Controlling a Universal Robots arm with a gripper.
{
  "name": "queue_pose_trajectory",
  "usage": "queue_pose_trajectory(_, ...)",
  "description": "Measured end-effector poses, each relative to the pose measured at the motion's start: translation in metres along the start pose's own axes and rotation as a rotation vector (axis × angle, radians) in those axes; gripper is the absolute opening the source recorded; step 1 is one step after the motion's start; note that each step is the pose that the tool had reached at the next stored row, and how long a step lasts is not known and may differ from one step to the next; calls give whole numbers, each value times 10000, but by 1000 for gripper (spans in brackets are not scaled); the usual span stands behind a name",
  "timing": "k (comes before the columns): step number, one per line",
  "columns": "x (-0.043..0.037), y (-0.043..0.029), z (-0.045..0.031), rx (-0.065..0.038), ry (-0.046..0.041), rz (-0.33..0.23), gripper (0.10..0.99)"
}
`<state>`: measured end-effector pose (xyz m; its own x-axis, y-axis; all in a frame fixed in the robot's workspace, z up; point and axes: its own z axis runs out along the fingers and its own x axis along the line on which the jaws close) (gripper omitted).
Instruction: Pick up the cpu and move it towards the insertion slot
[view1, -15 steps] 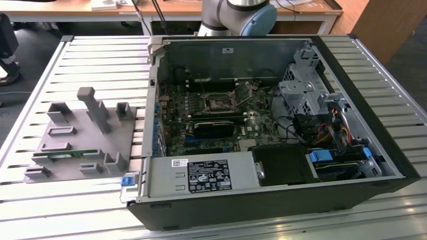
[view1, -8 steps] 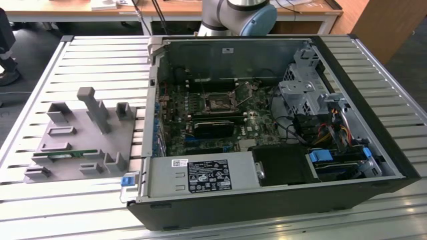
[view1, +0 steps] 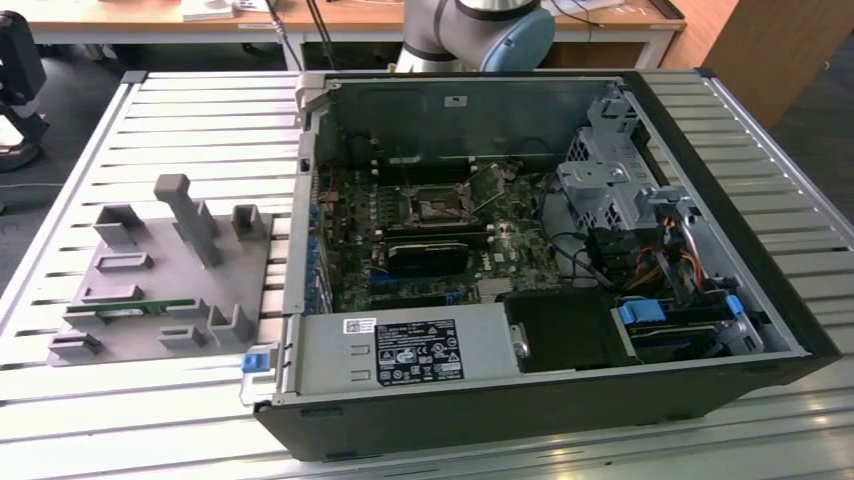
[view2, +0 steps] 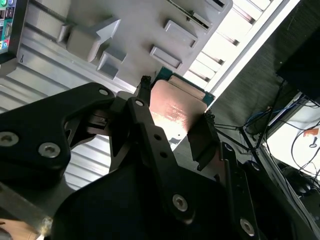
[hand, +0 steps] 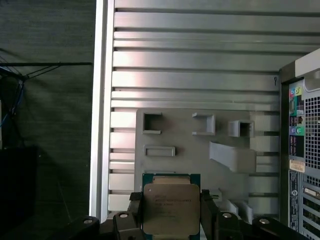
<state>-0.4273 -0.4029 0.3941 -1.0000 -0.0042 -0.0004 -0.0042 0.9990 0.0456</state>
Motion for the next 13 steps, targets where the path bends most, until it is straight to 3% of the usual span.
queue_pose_trajectory(8, -127, 10, 0, -1, 0, 5, 541)
queue_pose_trajectory(13, -160, 69, 3, 0, -1, 5, 541)
